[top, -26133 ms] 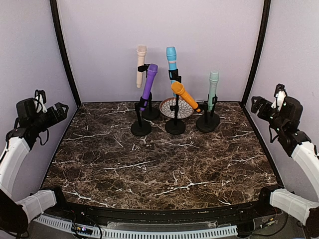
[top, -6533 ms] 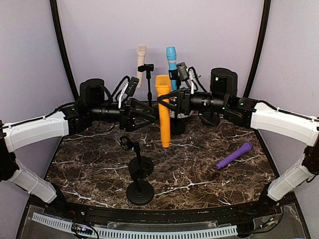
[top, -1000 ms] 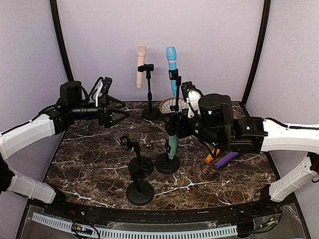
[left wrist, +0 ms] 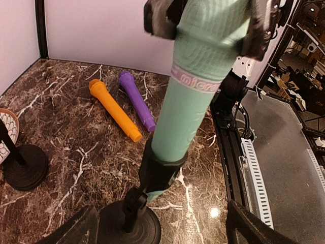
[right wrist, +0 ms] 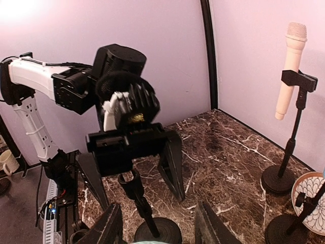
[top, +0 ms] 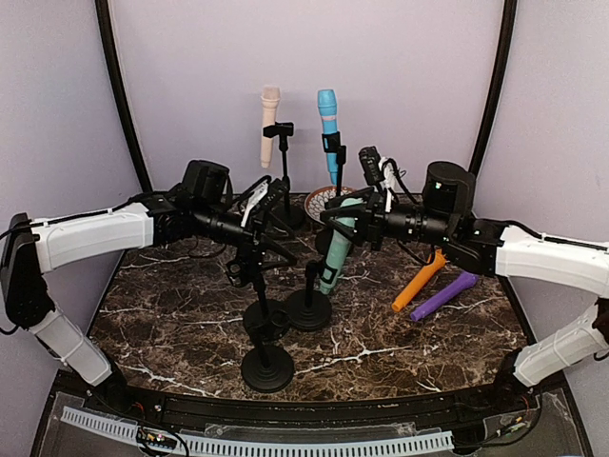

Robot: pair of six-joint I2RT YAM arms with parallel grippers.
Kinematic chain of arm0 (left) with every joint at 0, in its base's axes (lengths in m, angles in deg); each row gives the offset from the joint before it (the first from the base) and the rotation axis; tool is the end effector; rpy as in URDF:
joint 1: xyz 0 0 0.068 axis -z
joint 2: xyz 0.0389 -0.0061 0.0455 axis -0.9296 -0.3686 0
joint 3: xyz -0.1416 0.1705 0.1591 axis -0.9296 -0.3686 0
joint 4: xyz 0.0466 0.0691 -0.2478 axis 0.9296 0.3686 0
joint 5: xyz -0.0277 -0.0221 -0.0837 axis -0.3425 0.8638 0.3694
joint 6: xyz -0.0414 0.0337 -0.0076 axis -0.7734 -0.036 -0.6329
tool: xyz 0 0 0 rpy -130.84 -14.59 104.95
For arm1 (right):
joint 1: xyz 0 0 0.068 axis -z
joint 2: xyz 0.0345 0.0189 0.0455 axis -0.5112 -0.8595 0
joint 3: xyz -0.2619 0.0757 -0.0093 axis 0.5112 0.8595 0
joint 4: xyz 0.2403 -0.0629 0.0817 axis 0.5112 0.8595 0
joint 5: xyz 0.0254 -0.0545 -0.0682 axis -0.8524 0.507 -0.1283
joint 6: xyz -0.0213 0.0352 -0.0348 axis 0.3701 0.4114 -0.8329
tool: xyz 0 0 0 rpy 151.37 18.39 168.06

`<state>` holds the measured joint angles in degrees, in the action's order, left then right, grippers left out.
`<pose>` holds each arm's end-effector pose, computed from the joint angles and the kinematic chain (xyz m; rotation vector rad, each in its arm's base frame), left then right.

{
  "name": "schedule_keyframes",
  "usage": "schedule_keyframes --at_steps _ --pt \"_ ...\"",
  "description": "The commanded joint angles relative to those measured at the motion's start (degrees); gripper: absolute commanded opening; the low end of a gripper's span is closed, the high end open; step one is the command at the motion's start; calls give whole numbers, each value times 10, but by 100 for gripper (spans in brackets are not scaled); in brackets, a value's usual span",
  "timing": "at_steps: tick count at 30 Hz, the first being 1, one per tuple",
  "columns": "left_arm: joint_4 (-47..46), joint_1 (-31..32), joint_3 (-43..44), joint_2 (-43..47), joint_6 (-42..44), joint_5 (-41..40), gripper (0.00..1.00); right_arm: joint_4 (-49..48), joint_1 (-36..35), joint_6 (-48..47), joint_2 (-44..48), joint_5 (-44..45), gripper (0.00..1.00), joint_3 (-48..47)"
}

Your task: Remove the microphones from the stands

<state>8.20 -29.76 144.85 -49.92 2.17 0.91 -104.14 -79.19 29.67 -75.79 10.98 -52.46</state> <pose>0.2537 -0.2364 0.3103 1.3300 1.5305 -1.1339 0.1922 0.2368 0.3441 -0.8716 1.4691 1.0589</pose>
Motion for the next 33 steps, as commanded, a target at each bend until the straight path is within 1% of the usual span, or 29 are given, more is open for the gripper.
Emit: schedule_keyframes --at_steps 1,4,6,8,9,11,12,14,17,19,21,23,24,25,26,27,28,29,30,32,33 --pt "40 10 34 -32 33 -13 89 -144 9 30 -3 -106 7 -24" --pt "50 13 48 -50 39 -19 89 -151 11 34 -10 -117 7 -29" --pt "56 18 53 -58 44 -19 87 -151 12 34 -11 -119 7 -32" --pt "60 21 53 -62 47 -18 81 -152 14 32 -12 -121 7 -35" --pt "62 23 53 -64 48 -15 75 -151 15 31 -11 -121 7 -37" --pt "63 23 53 -65 50 -13 69 -148 17 27 -10 -121 7 -40" --pt "63 23 53 -65 50 -12 68 -146 18 25 -10 -122 7 -43" --pt "64 24 55 -66 50 -9 69 -139 19 20 -8 -123 7 -48" --pt "68 27 60 -70 51 -4 83 -133 20 15 -8 -127 7 -58" --pt "72 31 65 -75 54 -7 87 -132 20 14 -9 -131 7 -64" --pt "78 35 73 -80 58 -10 85 -132 21 14 -11 -135 7 -71" --pt "81 37 79 -83 60 -12 76 -131 21 14 -14 -140 6 -75" --pt "80 37 81 -84 60 -14 69 -130 21 12 -14 -141 6 -77" --pt "79 38 81 -84 60 -14 66 -127 22 11 -15 -140 6 -79" --pt "78 38 81 -82 60 -16 60 -121 22 5 -15 -139 6 -82" --pt "78 38 81 -82 60 -17 57 -114 22 1 -15 -137 6 -85" --pt "79 39 81 -81 61 -20 51 -106 22 -5 -16 -135 6 -89" --pt "80 39 82 -80 61 -21 48 -96 23 -9 -16 -134 6 -92" --pt "82 40 83 -80 63 -24 42 -88 23 -13 -16 -134 6 -95" --pt "87 41 86 -80 65 -26 37 -77 25 -19 -16 -134 6 -99" --pt "89 43 87 -80 66 -27 36 -73 26 -20 -16 -134 6 -101"
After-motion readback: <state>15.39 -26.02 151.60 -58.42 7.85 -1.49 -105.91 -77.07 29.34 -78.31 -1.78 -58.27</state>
